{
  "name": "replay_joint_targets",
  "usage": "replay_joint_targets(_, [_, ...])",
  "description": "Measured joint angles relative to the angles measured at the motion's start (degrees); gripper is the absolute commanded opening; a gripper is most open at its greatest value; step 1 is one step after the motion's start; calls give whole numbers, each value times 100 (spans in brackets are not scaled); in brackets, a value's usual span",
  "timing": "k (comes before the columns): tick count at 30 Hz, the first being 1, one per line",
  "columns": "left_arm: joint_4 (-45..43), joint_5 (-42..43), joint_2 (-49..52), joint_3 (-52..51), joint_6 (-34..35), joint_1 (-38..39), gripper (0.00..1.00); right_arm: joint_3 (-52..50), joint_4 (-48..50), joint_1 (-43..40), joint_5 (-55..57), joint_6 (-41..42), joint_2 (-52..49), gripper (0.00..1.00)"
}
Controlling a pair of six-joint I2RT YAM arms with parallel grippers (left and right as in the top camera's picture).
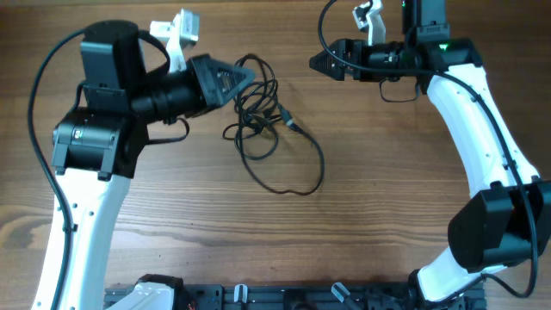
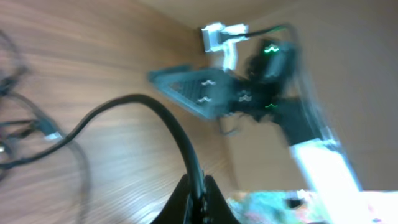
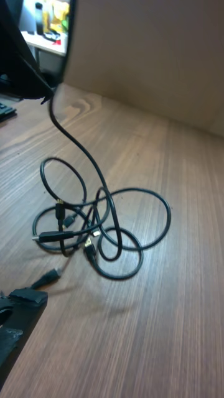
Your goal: Untangle cables
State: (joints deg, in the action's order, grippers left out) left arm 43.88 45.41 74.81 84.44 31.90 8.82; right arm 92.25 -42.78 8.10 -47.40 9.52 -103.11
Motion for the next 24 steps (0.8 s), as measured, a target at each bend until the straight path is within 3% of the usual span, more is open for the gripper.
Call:
replay_joint_targets(4, [717, -1064, -2, 0, -981, 26, 4, 0, -4, 225, 0, 90, 7, 99])
replay_joint_targets(9, [752, -1731, -2, 0, -1222, 210, 4, 0, -52, 772, 4, 214, 7, 99])
replay_joint_targets(14, [671, -2793, -2, 0, 190, 216, 4, 0, -72, 1364, -70, -354, 7, 99])
replay_joint_targets(19, [315, -3213, -2, 0, 2055, 203, 4, 0, 44, 1858, -278, -942, 7, 99])
replay_joint_targets(24, [-101, -3362, -2, 0, 3296, 33, 4, 0, 223, 1950, -796, -1410, 7, 99])
